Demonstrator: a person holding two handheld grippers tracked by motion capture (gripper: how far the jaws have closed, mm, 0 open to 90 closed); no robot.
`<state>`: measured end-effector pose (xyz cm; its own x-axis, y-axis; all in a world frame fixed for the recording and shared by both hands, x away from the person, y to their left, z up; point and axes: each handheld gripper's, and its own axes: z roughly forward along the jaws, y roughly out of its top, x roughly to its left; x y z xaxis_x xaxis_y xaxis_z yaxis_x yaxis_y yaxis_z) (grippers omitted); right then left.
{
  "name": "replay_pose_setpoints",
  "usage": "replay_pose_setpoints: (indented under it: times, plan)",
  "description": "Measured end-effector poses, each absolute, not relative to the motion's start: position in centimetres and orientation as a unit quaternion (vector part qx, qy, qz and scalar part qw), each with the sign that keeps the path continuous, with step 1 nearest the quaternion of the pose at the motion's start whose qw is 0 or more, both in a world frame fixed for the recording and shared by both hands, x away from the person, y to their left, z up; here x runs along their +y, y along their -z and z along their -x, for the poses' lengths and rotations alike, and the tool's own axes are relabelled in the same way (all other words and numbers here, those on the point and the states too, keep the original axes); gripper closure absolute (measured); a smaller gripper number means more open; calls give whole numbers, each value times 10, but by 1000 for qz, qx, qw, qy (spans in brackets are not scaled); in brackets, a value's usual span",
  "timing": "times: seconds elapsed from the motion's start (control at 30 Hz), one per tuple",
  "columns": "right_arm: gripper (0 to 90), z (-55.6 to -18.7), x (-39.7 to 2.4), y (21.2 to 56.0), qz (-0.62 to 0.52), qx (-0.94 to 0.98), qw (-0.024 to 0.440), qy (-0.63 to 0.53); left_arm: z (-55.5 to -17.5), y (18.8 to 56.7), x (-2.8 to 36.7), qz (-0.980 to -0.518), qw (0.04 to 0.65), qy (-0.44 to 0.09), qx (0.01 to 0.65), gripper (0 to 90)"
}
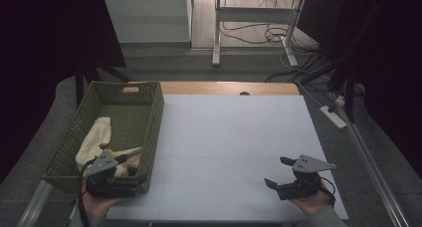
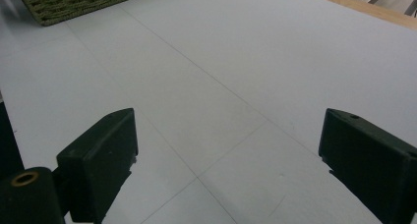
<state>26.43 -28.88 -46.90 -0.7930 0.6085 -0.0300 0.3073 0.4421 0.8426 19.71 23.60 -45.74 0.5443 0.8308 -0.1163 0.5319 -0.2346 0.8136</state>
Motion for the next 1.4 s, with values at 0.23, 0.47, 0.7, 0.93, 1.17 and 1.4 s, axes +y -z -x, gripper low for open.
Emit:
replay_pose_setpoints:
  times: [0.23, 0.47, 0.7, 0.93, 1.17, 1.4]
  plan:
    - [82, -264, -289, 470, -276, 832, 167, -450, -197, 456, 236, -765, 431, -175, 445, 54]
    - [83, -264, -289, 469, -277, 833, 169, -449, -197, 455, 237, -764, 432, -176, 446, 56]
    - [83, -264, -288, 470, -277, 832, 169, -449, -197, 454, 238, -763, 433, -176, 447, 57]
    - [83, -265, -288, 470, -279, 832, 163, -451, -197, 450, 237, -763, 428, -180, 448, 58]
    - [83, -264, -289, 469, -277, 830, 164, -455, -202, 435, 234, -765, 429, -187, 443, 58]
    - [83, -265, -289, 469, -279, 830, 164, -453, -208, 430, 234, -767, 426, -188, 441, 59]
